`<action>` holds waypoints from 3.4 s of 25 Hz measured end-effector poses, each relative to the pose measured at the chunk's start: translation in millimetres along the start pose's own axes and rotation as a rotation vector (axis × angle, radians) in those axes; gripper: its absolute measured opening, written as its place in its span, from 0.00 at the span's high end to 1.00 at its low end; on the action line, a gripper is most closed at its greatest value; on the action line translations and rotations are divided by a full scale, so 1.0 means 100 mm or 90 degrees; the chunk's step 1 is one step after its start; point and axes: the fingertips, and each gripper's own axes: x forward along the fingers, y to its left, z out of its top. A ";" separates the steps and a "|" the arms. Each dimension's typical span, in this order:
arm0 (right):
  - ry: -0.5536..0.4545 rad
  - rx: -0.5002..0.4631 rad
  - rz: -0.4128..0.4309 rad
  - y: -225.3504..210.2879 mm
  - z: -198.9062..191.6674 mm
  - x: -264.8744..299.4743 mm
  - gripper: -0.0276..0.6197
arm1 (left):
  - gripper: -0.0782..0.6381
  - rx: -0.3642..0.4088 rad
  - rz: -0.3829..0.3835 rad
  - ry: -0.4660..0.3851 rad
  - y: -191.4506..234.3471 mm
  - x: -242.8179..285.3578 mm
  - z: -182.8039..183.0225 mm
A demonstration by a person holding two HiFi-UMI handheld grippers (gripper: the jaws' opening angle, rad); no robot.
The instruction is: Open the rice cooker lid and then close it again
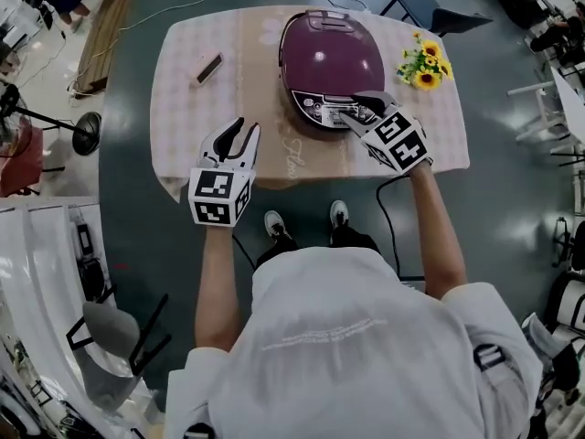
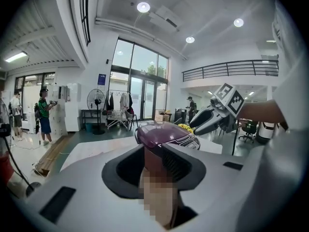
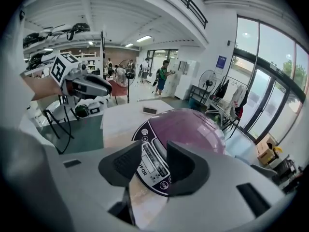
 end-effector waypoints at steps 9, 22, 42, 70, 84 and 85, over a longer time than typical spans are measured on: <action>0.045 -0.058 0.058 0.06 -0.15 0.25 0.65 | 0.74 -0.006 -0.028 0.021 -0.27 0.20 -0.18; 0.054 -0.102 0.094 0.10 -0.22 0.42 0.64 | 0.79 -0.070 0.008 0.040 -0.23 0.21 -0.39; 0.035 -0.109 0.078 0.17 -0.29 0.47 0.61 | 0.79 -0.161 0.012 -0.026 -0.08 0.20 -0.21; 0.011 -0.096 0.065 0.24 -0.30 0.46 0.58 | 0.79 -0.136 -0.025 -0.023 -0.24 0.29 -0.09; 0.030 -0.102 0.094 0.24 -0.28 0.45 0.57 | 0.78 -0.129 -0.025 -0.022 -0.21 0.33 -0.03; 0.030 -0.099 0.098 0.24 -0.27 0.45 0.57 | 0.78 -0.129 -0.026 -0.021 -0.21 0.34 -0.03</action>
